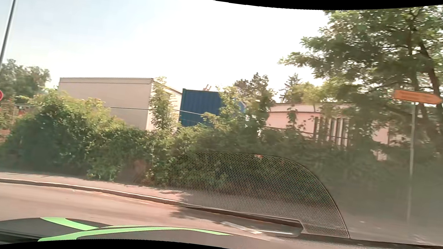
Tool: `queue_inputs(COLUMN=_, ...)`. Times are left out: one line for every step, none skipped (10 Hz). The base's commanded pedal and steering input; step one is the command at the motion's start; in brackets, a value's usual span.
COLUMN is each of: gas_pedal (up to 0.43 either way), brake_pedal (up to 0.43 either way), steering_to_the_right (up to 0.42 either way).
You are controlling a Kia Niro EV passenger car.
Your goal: Follow the waypoints while adhering to traffic rules and regulations
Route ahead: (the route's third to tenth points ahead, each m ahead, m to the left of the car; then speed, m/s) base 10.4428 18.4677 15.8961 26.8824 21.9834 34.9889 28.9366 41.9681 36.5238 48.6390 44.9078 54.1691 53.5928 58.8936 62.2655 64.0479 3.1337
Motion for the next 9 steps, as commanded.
queue_inputs(gas_pedal=0.039, brake_pedal=0.000, steering_to_the_right=-0.734)
queue_inputs(gas_pedal=0.039, brake_pedal=0.000, steering_to_the_right=-0.746)
queue_inputs(gas_pedal=0.039, brake_pedal=0.000, steering_to_the_right=-0.748)
queue_inputs(gas_pedal=0.039, brake_pedal=0.000, steering_to_the_right=-0.752)
queue_inputs(gas_pedal=0.039, brake_pedal=0.000, steering_to_the_right=-0.753)
queue_inputs(gas_pedal=0.039, brake_pedal=0.000, steering_to_the_right=-0.750)
queue_inputs(gas_pedal=0.039, brake_pedal=0.000, steering_to_the_right=-0.747)
queue_inputs(gas_pedal=0.028, brake_pedal=0.000, steering_to_the_right=-0.743)
queue_inputs(gas_pedal=0.028, brake_pedal=0.000, steering_to_the_right=-0.734)
